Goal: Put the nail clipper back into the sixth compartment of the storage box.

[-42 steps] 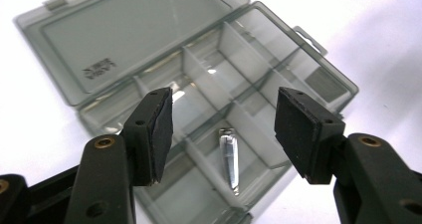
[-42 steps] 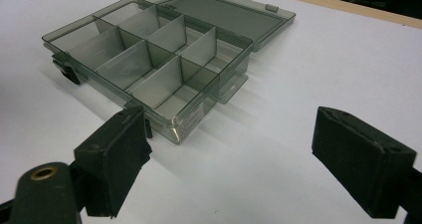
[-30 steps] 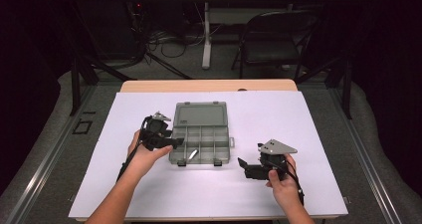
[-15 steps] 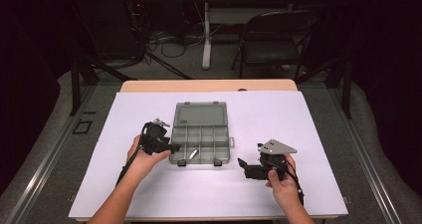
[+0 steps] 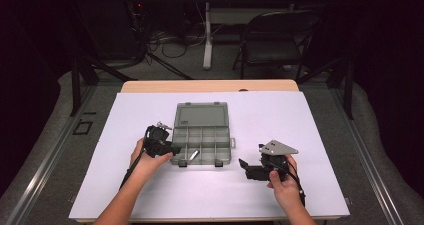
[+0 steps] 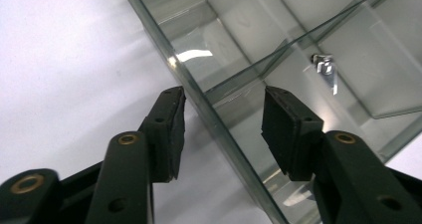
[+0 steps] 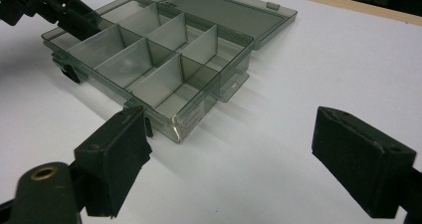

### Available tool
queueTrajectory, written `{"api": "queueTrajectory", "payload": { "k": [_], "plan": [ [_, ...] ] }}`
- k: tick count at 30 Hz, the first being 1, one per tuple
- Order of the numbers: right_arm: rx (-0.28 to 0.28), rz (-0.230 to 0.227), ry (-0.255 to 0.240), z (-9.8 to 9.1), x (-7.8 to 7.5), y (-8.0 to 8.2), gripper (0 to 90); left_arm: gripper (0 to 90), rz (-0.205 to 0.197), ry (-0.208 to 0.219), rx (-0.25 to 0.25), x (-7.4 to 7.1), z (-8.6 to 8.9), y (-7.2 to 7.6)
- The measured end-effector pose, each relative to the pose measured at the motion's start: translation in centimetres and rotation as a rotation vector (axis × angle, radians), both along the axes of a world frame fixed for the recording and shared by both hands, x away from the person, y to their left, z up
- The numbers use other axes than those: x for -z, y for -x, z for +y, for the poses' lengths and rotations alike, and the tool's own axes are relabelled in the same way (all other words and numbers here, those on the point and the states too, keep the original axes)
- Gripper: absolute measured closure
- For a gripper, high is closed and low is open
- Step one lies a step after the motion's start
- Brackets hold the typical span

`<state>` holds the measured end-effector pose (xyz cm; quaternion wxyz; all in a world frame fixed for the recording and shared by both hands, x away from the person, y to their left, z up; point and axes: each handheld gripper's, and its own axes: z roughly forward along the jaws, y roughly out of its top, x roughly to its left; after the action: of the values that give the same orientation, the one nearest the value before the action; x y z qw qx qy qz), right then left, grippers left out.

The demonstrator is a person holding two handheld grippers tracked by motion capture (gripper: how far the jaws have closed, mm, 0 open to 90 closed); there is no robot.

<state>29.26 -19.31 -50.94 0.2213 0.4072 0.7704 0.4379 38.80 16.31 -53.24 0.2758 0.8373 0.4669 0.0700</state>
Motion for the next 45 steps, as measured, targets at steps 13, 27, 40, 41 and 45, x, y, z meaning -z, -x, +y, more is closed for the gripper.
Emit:
{"api": "queueTrajectory", "payload": {
  "k": [13, 27, 40, 41, 45],
  "plan": [
    [-0.001, -0.002, 0.009, 0.2, 0.1, 0.0, 14.1, 63.7, -0.007, -0.046, 0.007, 0.9, -0.2, 0.3],
    [-0.011, 0.012, -0.024, 1.0, -0.6, -1.2, 14.3, 63.8, -0.034, -0.029, -0.006, 1.2, -0.2, 0.8],
    [-0.042, -0.005, -0.021, 2.6, -3.2, -4.4, 14.7, 63.9, -0.038, -0.021, -0.007, 1.2, -0.1, 0.8],
    [-0.041, 0.001, -0.024, 2.7, -3.3, -4.8, 14.7, 64.0, -0.039, -0.02, -0.009, 1.3, -0.1, 0.8],
    [-0.049, 0.016, -0.028, 3.1, -3.6, -6.2, 14.6, 64.0, -0.042, -0.017, -0.011, 1.3, 0.0, 0.8]
  ]
}}
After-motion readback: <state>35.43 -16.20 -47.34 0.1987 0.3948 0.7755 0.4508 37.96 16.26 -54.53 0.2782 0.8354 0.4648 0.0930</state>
